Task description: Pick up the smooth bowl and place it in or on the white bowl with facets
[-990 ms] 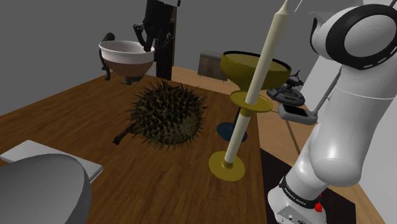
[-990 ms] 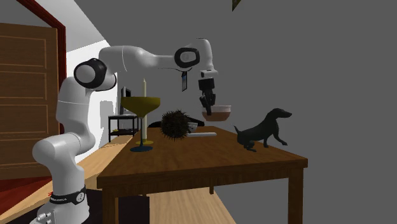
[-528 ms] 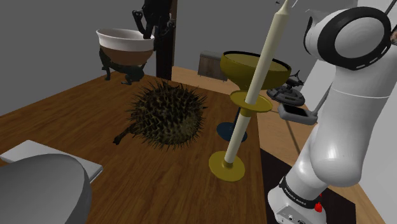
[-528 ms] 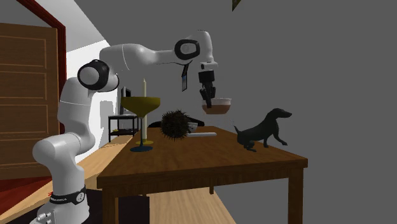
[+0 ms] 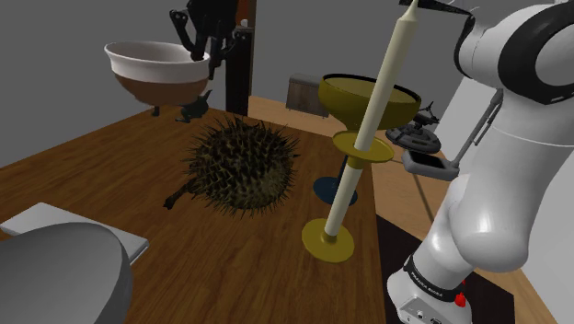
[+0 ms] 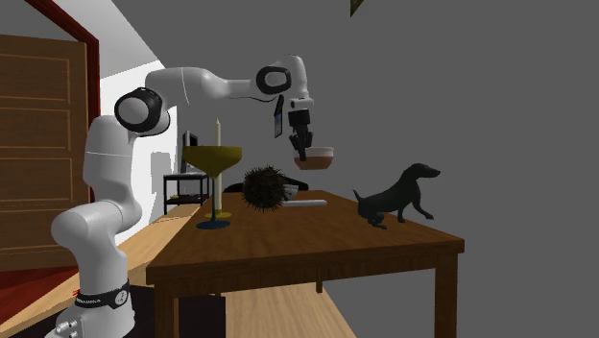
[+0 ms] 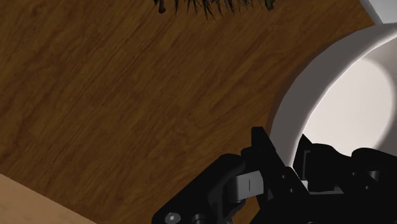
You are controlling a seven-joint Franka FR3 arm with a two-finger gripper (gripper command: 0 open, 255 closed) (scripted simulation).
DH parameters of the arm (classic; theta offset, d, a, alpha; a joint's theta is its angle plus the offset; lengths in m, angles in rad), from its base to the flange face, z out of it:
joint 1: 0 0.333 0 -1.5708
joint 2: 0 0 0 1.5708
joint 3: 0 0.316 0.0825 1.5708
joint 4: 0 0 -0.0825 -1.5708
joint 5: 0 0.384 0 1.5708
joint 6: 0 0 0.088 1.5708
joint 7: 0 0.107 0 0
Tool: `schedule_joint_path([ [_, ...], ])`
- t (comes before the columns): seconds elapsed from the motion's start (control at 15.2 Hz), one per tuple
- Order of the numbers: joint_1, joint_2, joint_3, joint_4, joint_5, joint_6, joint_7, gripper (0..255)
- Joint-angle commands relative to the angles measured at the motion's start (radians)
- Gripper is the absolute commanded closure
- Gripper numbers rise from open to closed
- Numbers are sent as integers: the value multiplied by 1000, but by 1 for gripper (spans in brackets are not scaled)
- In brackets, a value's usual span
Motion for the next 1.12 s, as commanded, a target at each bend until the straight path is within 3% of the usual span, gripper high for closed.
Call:
schedule_joint_path([
  [0.0,23,-33,18,-41,0,13,43,255],
  [0.53,122,-65,103,-75,-28,27,227,255],
  [1.06,237,-18,197,-14,-93,14,430,255],
])
